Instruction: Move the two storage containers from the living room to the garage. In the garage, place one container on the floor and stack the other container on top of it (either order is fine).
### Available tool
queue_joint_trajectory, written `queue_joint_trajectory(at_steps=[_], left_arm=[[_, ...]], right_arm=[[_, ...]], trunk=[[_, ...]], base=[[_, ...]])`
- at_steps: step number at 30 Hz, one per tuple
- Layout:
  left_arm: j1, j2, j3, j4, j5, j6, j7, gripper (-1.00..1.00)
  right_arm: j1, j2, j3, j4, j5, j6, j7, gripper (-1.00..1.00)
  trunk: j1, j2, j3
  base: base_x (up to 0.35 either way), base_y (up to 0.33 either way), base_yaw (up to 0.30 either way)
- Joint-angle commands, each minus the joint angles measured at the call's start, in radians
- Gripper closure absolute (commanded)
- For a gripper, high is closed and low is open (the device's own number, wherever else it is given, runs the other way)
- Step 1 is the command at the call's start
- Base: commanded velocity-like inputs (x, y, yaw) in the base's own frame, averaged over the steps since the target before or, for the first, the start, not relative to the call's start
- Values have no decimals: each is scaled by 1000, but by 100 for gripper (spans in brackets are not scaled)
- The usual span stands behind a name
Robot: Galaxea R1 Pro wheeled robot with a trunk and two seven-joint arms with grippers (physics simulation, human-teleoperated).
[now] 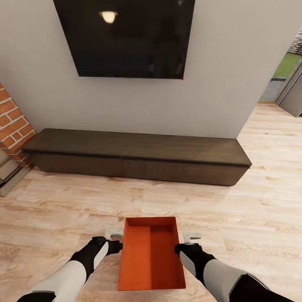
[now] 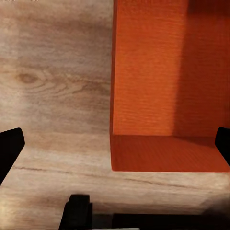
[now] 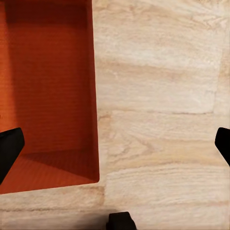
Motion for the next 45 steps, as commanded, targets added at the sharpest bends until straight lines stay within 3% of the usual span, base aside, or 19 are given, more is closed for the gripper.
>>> queue_joint_trajectory(at_steps=[1, 7, 15, 39, 43, 45], left_arm=[[0, 0, 0, -4, 9, 4, 5, -100], [0, 2, -3, -67, 8, 4, 1, -100], [0, 1, 0, -77, 8, 16, 0, -100], [0, -1, 2, -78, 11, 17, 0, -100], [0, -1, 2, -78, 11, 17, 0, -100], [0, -1, 3, -78, 11, 16, 0, -100]], right_arm=[[0, -1, 9, -3, -4, 8, -6, -100], [0, -3, 9, -4, -4, 8, -7, -100], [0, -4, 9, -4, -4, 8, -7, -100], [0, 10, 11, -21, -1, 0, -6, -100], [0, 31, 12, -56, 29, 6, -6, -100], [0, 35, 12, -63, 64, 7, -7, -100]], trunk=[[0, 0, -1], [0, 0, -1], [0, 0, -1], [69, -126, -57], [69, -126, -57], [69, -126, -57]], base=[[0, 0, 0], [0, 0, 0], [0, 0, 0], [0, 0, 0], [0, 0, 0], [0, 0, 0]])
